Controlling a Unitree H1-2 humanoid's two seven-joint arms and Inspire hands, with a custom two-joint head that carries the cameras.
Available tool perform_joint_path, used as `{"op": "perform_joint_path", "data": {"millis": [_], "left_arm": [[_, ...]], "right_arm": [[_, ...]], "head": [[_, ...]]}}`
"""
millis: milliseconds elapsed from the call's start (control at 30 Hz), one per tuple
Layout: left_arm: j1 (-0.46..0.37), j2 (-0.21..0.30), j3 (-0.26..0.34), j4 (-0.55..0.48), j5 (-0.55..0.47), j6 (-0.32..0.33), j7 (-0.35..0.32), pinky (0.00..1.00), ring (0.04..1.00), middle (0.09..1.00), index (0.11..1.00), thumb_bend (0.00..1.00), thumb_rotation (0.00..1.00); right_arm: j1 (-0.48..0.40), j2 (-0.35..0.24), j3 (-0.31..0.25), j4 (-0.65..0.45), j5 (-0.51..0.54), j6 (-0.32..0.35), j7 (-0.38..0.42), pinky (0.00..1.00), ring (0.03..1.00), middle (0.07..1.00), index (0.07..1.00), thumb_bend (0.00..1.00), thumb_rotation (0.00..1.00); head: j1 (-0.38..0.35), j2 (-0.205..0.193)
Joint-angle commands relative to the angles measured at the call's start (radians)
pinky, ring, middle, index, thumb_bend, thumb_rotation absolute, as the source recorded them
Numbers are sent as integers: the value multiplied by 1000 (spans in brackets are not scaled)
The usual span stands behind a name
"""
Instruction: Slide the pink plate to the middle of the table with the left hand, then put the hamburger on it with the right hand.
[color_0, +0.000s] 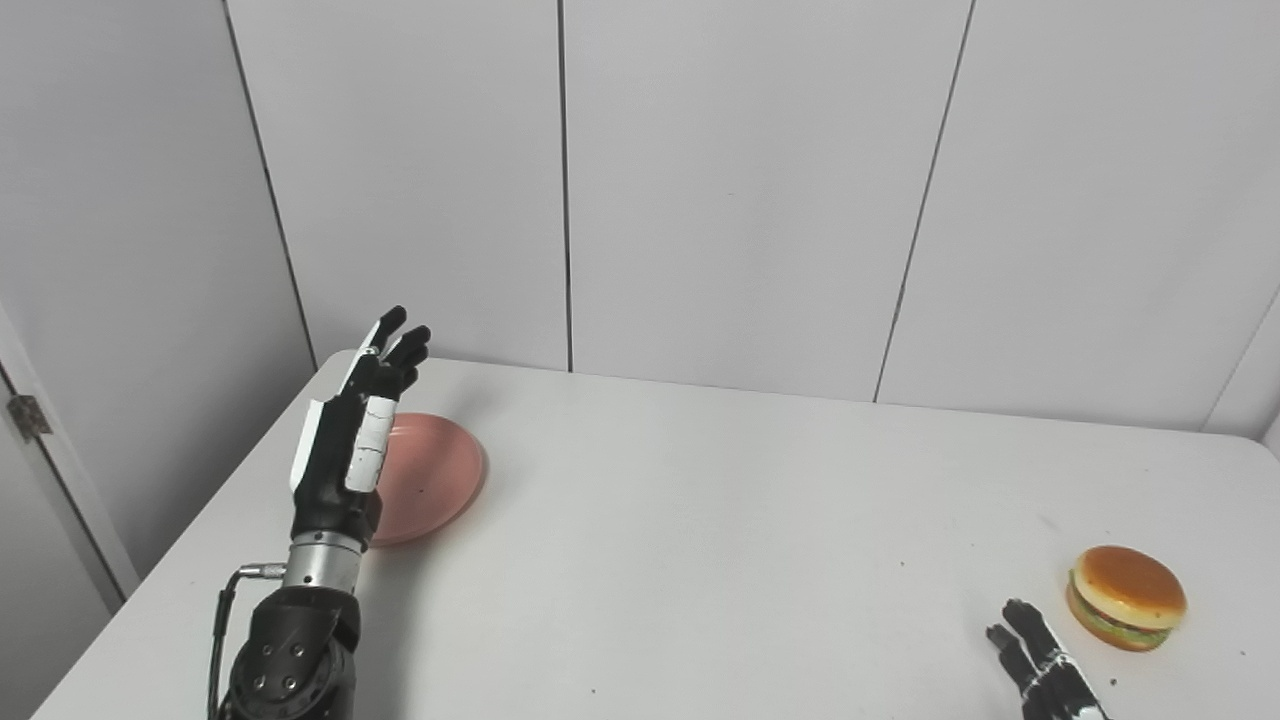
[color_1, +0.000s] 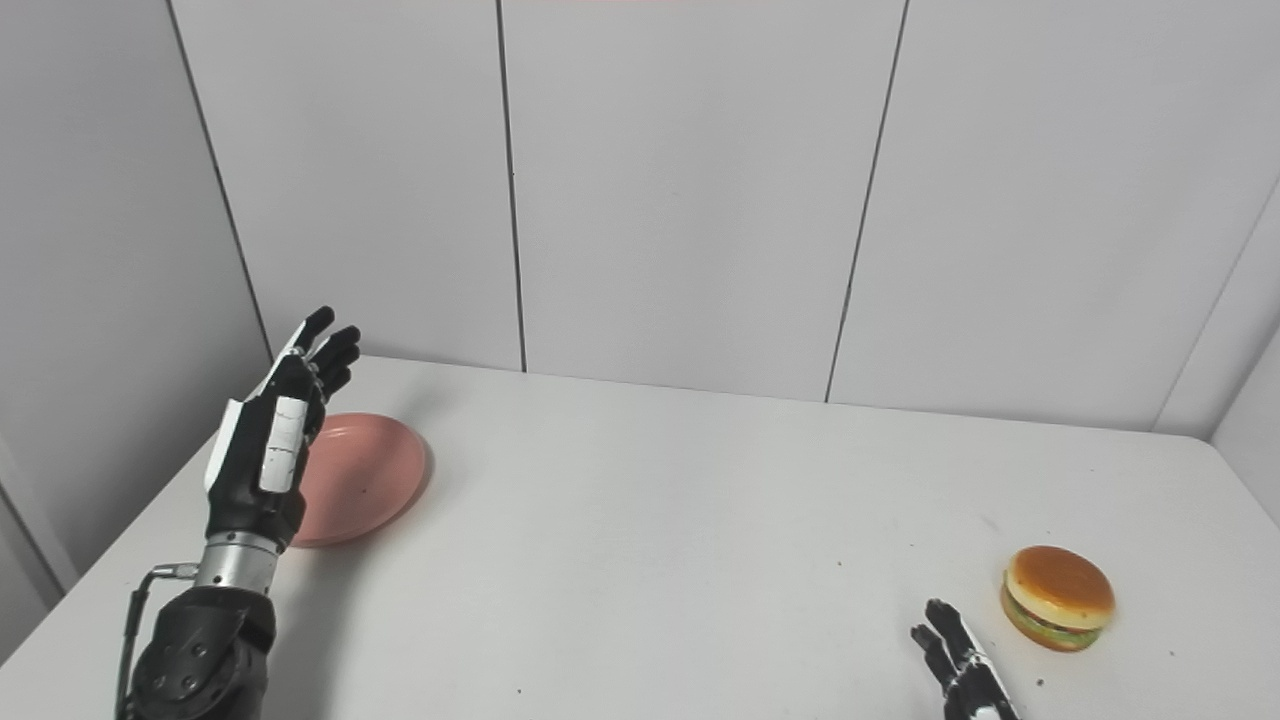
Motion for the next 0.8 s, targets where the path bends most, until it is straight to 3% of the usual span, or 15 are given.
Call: {"op": "perform_joint_path", "data": {"millis": [0, 100, 267, 500, 767], "left_arm": [[-69, 46, 20, 24, 20, -63, 15, 933, 911, 884, 904, 970, 938], [-94, 68, 36, 73, 33, -75, 24, 896, 879, 855, 883, 969, 936], [-149, 135, 51, 191, 70, -94, 38, 925, 880, 878, 910, 975, 939], [-220, 204, 68, 388, 65, -166, 41, 867, 885, 875, 895, 991, 935], [-304, 251, 96, 654, 18, -267, 31, 883, 893, 886, 913, 922, 919]], "right_arm": [[13, 0, 6, 51, -25, 64, -19, 1000, 934, 954, 911, 863, 1000], [12, 1, 6, 52, -24, 65, -19, 1000, 932, 951, 909, 858, 1000], [12, 0, 9, 51, -30, 68, -23, 995, 919, 941, 905, 871, 1000], [16, -2, 13, 45, -39, 69, -25, 990, 919, 944, 910, 876, 1000], [19, -3, 15, 41, -43, 70, -28, 981, 912, 937, 902, 886, 1000]], "head": [[0, 1], [0, 1], [-3, 1], [-8, 7], [-8, 11]]}}
